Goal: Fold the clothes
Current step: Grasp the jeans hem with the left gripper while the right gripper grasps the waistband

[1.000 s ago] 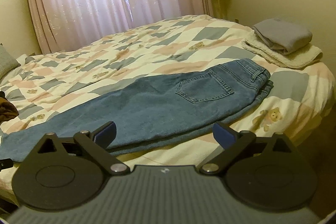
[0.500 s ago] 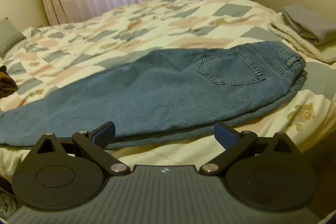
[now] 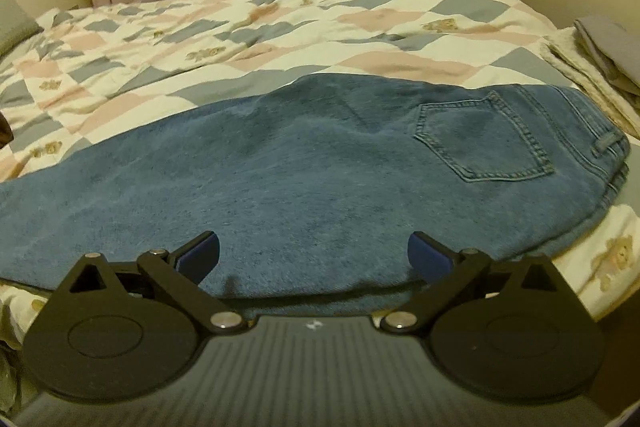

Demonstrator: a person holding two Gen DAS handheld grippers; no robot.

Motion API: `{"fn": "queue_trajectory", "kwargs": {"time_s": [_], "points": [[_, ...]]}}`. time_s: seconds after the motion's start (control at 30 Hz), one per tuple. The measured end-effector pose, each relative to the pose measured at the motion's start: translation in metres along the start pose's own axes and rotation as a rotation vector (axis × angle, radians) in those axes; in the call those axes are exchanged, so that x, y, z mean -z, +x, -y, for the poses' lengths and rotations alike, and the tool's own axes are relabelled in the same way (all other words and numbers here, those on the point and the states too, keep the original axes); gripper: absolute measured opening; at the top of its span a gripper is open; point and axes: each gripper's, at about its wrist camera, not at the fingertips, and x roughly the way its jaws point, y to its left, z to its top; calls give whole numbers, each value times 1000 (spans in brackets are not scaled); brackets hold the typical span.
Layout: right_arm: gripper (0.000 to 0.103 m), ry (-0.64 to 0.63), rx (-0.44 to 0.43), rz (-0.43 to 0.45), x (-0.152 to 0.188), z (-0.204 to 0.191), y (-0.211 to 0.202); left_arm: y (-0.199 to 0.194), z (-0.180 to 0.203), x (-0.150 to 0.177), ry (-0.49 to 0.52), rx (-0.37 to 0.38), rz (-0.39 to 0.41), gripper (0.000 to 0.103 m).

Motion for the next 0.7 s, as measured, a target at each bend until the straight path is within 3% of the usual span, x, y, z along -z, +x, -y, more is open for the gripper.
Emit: {"fn": "queue_trajectory", "kwargs": {"time_s": [0.13,0.2,0.27,0.4,0.53,0.7], "points": [[100,12,2,-13,-3,1,12,11,7,13,126,-70,-12,47],[100,25,1,-13,-5,3,15,12,12,16,161,-100,8,36],[100,32,-2,-8,-5,7,15,11,21,17,220,-123,29,15],[100,51,5,0,-2,21,15,2,72,29,467,-149,105,7],[100,119,17,28,4,52,8,-17,157,70,750,-32,159,7],[99,250,3,113,10,109,-14,-39,267,194,1099,250,120,6]]}}
